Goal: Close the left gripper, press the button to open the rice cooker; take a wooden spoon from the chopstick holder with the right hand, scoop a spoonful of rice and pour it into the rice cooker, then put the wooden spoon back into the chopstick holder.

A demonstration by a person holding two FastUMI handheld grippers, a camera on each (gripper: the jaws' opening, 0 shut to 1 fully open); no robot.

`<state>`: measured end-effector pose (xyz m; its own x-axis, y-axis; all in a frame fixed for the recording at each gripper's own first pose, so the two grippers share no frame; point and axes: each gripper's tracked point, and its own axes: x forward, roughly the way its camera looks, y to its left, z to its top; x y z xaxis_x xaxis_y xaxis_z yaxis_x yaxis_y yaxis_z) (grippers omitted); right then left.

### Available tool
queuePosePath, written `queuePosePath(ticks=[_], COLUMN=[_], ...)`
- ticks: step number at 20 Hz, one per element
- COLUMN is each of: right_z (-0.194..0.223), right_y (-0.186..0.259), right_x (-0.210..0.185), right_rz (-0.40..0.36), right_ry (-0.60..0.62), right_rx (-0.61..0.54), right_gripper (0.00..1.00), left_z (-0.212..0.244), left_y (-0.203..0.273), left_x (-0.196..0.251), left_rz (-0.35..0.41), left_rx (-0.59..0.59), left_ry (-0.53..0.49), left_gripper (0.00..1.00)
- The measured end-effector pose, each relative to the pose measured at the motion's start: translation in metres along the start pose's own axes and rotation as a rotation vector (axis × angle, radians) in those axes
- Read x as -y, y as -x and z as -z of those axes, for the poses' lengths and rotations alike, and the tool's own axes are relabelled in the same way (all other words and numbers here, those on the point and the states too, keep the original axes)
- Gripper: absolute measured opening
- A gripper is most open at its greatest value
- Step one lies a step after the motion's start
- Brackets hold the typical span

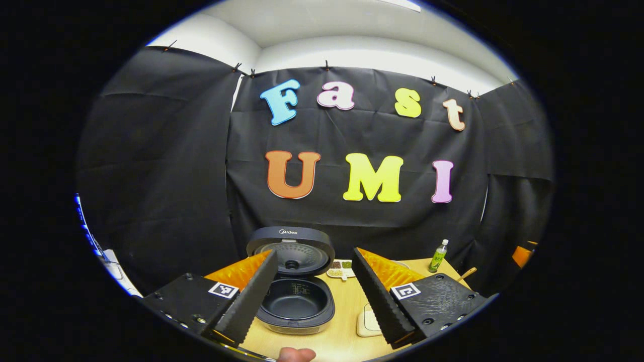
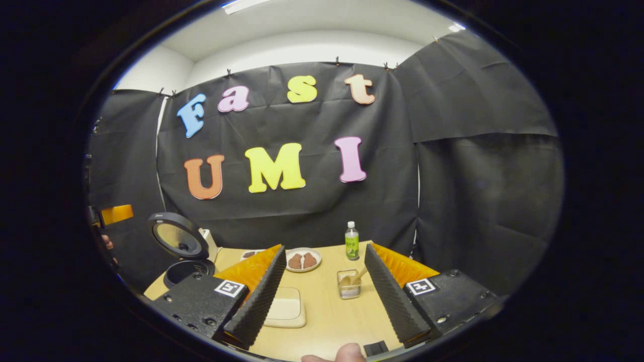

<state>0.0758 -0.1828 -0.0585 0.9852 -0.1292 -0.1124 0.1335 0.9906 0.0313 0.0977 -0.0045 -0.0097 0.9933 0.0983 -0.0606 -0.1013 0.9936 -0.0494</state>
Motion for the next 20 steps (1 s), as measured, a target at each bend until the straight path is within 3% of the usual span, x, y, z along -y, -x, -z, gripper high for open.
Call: queuePosePath(ticks=[5,10,19,20], right_z=[0.035,0.083,0.186,0.197], right_y=[-0.047,-0.110,-0.220,-0.229], right_x=[0.035,0.066,0.108,0.114], right_rz=[0.032,0.050,0.018,0.026], right_ry=[0.011,0.005,-0.125,-0.144], right_rx=[-0.029,-0.058,-0.169,-0.187], right_gripper=[1.00,1.00,1.00,0.96], left_z=[-0.005,0.004,-0.003,0.000], left_y=[0.001,-0.008,-0.027,-0.028], left_x=[0.020,0.030,0.072,0.075], left_rz=[0.016,-0.029,-0.065,-0.069], left_rx=[0.021,-0.017,-0.008,-0.022], left_ry=[0.004,-0.017,0.007,0.000], left_gripper=[0.95,0.95,0.95,0.95])
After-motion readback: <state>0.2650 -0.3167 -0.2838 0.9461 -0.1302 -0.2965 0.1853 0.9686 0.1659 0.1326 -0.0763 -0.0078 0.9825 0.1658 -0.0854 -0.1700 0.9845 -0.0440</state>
